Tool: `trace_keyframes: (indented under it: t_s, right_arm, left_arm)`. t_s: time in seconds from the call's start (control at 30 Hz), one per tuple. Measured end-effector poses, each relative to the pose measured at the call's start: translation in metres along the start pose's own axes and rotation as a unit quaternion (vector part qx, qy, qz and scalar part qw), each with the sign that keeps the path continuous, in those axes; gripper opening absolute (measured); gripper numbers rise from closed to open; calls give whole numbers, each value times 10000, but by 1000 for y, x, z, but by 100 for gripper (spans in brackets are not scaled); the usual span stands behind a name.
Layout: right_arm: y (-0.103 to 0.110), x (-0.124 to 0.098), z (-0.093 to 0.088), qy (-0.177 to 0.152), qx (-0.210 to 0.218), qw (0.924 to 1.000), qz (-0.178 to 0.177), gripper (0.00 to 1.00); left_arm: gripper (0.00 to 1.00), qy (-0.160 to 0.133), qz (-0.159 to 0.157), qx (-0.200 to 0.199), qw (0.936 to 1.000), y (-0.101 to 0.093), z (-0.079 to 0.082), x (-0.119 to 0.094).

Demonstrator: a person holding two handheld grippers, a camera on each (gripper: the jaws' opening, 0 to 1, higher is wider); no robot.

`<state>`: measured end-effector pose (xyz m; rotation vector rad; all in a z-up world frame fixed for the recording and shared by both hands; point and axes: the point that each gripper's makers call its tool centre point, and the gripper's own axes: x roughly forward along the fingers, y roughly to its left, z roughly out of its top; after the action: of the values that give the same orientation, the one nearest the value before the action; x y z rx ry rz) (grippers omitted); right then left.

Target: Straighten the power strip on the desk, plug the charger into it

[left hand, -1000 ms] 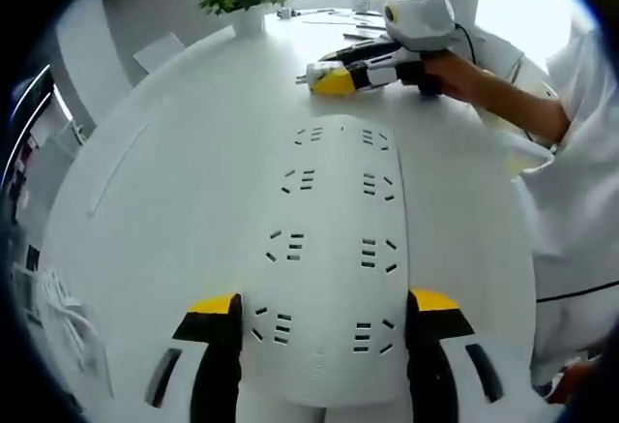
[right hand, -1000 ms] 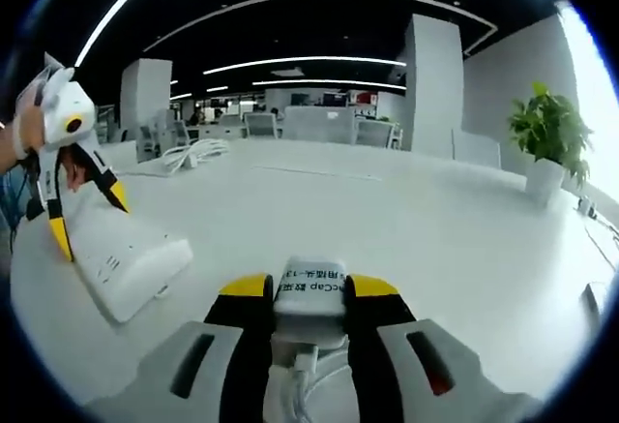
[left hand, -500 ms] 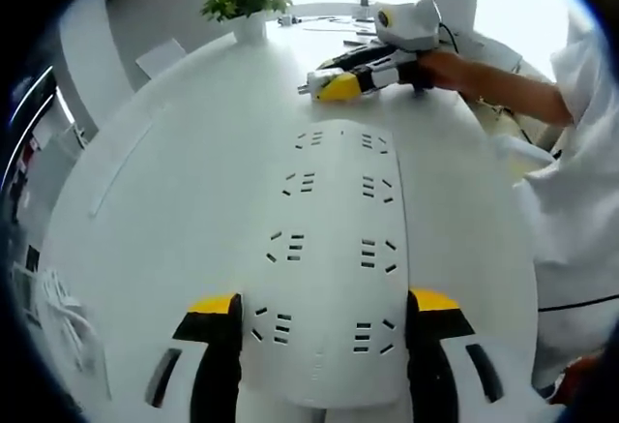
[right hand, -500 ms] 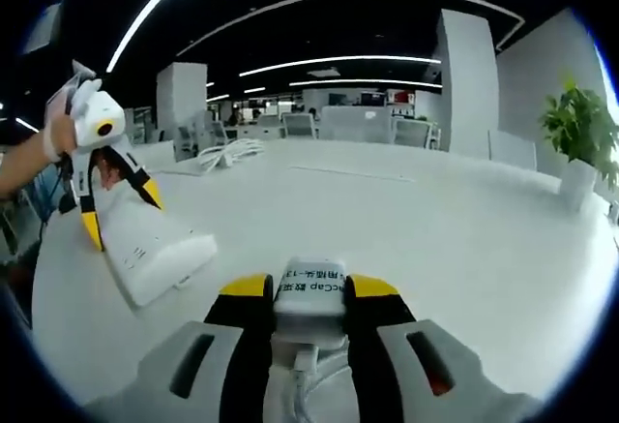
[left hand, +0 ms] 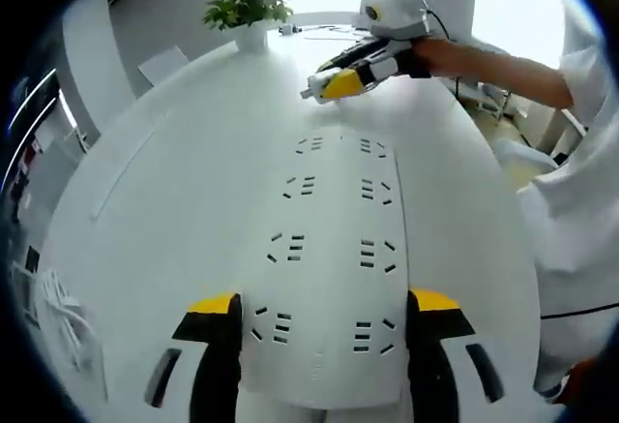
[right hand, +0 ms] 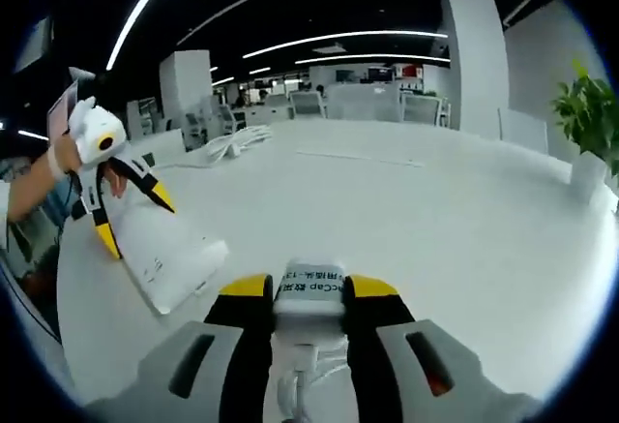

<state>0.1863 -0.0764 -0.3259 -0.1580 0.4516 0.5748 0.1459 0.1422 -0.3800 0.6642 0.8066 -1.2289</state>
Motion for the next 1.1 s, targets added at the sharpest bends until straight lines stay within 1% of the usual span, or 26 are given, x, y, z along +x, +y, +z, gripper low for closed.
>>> trace_keyframes:
  t_s: [0.03,0.07,0.1,0.13,0.17,0.2,0.23,0.37,0.43,0.47,0.53,0.6,0.67,0.7,0.73,0.8,0.83,0.87,0.9,1.0,1.1]
  right_arm:
    - [7,-5,7,67,108,9998,133,28]
    - [20,-11,9,340,696,9962,403,28]
    - [31,-17,13,705,1293,9868,673,28]
    - [36,-19,19,728,1255,9861,811,28]
    - [40,-22,24,753,1131,9872,840,28]
    - [44,-23,28,787,1114,9870,855,28]
    - [49,-25,30,878,1153,9852,915,28]
    - [81,-29,40,1205,1294,9745,1384,28]
    - [98,-28,42,1507,1243,9674,1615,28]
    - [101,-27,40,1629,1204,9649,1670,28]
    - [109,-19,35,1938,1300,9560,1777,28]
    - [113,-13,28,2206,1505,9475,1757,28]
    - [117,-5,20,2361,1558,9437,1716,28]
    - [119,-2,17,2473,1608,9403,1700,28]
    - [120,1,11,2646,1715,9349,1631,28]
    - [115,7,4,2871,1840,9286,1466,28]
    - [117,8,2,2862,1852,9289,1444,28]
    - [118,9,0,2902,1885,9272,1434,28]
    - [116,11,-1,2986,2003,9221,1427,28]
    - [118,10,-3,3110,2264,9127,1381,28]
    - [111,11,0,3132,2169,9164,1229,28]
  left_arm:
    - [70,-13,2,-1,10000,0,0,0]
    - [70,-34,2,-1,10000,0,0,0]
    - [70,-60,0,0,10000,0,0,0]
    - [70,-78,-4,1,10000,0,0,0]
    - [70,-87,-7,0,10000,0,0,0]
    - [70,-85,-8,1,10000,0,0,0]
    - [70,-76,-4,-1,10000,0,0,0]
    - [70,-86,-2,4,10000,0,0,0]
    - [70,-92,-6,6,10000,0,0,0]
    - [70,-96,-10,5,10000,0,0,0]
    - [70,-100,-13,9,9999,0,1,0]
    - [70,-106,-14,10,9999,0,1,0]
    - [70,-108,-14,13,9999,0,1,0]
    - [70,-106,-14,12,9999,0,1,0]
    - [70,-100,-14,12,9999,0,1,0]
    - [70,-86,-15,11,10000,1,1,0]
    - [70,-82,-13,10,10000,2,1,0]
    - [70,-82,-12,9,10000,2,1,0]
    - [70,-86,-13,7,10000,2,1,-1]
    - [70,-85,-6,5,10000,2,2,-1]
    - [70,-77,-9,9,10000,4,2,-1]
